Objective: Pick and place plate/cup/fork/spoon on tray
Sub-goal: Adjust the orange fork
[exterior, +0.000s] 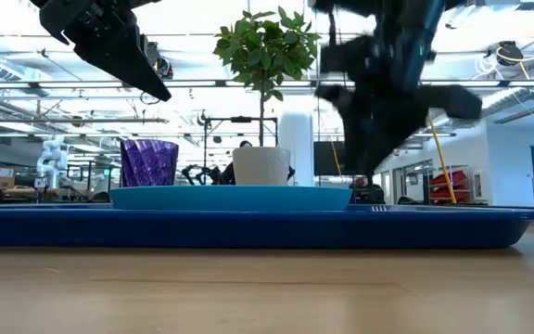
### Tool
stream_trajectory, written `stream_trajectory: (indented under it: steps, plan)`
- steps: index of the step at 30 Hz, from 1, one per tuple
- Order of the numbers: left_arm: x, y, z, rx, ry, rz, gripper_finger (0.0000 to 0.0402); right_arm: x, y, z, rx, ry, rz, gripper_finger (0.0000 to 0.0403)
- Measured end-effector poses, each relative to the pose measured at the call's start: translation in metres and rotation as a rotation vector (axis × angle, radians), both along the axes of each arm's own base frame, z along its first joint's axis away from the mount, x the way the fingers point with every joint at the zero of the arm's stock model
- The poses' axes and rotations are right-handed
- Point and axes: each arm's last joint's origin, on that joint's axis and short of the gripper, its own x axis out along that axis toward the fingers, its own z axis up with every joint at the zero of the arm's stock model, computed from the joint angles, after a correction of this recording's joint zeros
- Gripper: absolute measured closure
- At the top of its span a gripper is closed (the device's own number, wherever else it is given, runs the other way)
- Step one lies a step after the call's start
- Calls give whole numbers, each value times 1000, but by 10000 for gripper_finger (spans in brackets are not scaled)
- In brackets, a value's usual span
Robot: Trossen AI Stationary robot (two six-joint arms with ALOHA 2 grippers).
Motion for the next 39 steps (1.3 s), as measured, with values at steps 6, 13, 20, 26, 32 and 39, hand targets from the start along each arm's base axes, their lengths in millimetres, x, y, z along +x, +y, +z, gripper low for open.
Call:
stream_trajectory:
  steps: [6, 13, 20, 26, 32, 39]
  plan:
    - [0, 0, 0, 7, 2, -7, 350, -20, -4, 37, 72, -91, -148, 298]
    - [4, 0, 3, 50, -16, -58, 350, -31, -2, 25, 131, -60, -263, 298]
    - [6, 5, 3, 77, -9, -63, 350, -37, 6, -8, 162, -127, -241, 298]
    - [7, 9, 3, 82, -6, -53, 350, -42, 3, -28, 172, -202, -272, 298]
    - [7, 9, 3, 74, -10, -45, 350, -46, 2, -40, 185, -240, -264, 298]
    - [7, 9, 3, 62, -14, -35, 350, -49, 1, -44, 174, -227, -251, 298]
